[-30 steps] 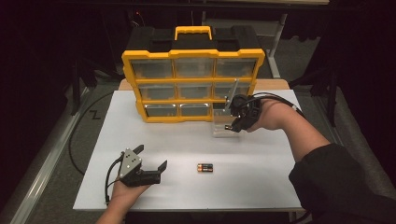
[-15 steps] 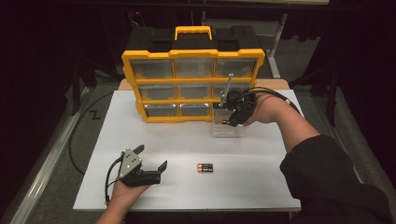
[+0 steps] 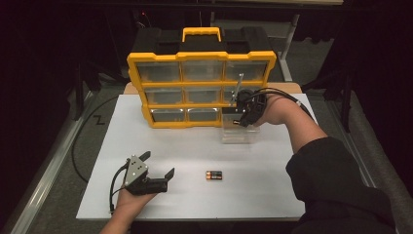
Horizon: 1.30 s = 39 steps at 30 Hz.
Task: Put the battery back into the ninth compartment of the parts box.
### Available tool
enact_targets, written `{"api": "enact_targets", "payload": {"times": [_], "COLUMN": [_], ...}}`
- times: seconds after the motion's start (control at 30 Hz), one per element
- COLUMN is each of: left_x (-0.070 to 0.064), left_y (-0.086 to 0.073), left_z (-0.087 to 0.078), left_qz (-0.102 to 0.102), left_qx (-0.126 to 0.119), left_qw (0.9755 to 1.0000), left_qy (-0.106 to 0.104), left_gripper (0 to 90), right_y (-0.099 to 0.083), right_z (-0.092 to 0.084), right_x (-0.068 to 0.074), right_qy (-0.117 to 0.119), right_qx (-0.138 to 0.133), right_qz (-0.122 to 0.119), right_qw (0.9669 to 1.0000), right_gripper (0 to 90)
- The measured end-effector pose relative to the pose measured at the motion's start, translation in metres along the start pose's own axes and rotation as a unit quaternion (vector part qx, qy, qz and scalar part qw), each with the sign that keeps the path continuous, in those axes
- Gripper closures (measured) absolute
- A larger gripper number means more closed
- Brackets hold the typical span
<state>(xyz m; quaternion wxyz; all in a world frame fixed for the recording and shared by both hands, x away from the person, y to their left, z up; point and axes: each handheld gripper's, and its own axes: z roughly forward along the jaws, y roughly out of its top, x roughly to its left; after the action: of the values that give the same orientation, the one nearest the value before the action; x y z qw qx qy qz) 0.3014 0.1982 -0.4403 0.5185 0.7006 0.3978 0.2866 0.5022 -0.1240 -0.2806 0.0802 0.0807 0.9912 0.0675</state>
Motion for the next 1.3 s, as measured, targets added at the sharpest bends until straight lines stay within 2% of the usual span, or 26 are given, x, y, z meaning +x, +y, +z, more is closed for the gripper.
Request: {"api": "enact_targets", "payload": {"times": [0.33, 0.4, 0.47, 0.67, 0.9, 1.3], "left_x": [0.001, 0.001, 0.001, 0.001, -0.001, -0.001], "left_y": [0.0, 0.0, 0.0, 0.0, -0.001, -0.001], "left_z": [0.0, 0.0, 0.0, 0.001, 0.001, 0.002], "left_qz": [0.0, 0.0, 0.001, 0.003, 0.004, 0.005], "left_qx": [0.001, 0.001, 0.001, 0.003, 0.004, 0.006], "left_qw": [1.0, 1.0, 1.0, 1.0, 1.0, 1.0], "left_qy": [-0.002, -0.002, -0.001, -0.001, 0.002, 0.003], "left_gripper": [0.3, 0.3, 0.3, 0.3, 0.3, 0.3], "right_y": [0.002, 0.002, 0.001, -0.006, -0.023, -0.052], "right_z": [0.003, 0.0, -0.004, -0.014, -0.02, -0.014], "right_x": [-0.005, -0.004, -0.003, 0.01, 0.03, 0.055], "right_qy": [0.001, 0.006, 0.006, 0.003, -0.001, -0.002], "right_qx": [-0.007, -0.013, -0.015, -0.016, -0.016, -0.013], "right_qz": [0.007, 0.013, 0.017, 0.017, 0.023, 0.031], "right_qw": [1.0, 0.9998, 0.9997, 0.9997, 0.9996, 0.9994], "right_gripper": [77.9, 68.9, 64.4, 56.7, 53.7, 47.6]}}
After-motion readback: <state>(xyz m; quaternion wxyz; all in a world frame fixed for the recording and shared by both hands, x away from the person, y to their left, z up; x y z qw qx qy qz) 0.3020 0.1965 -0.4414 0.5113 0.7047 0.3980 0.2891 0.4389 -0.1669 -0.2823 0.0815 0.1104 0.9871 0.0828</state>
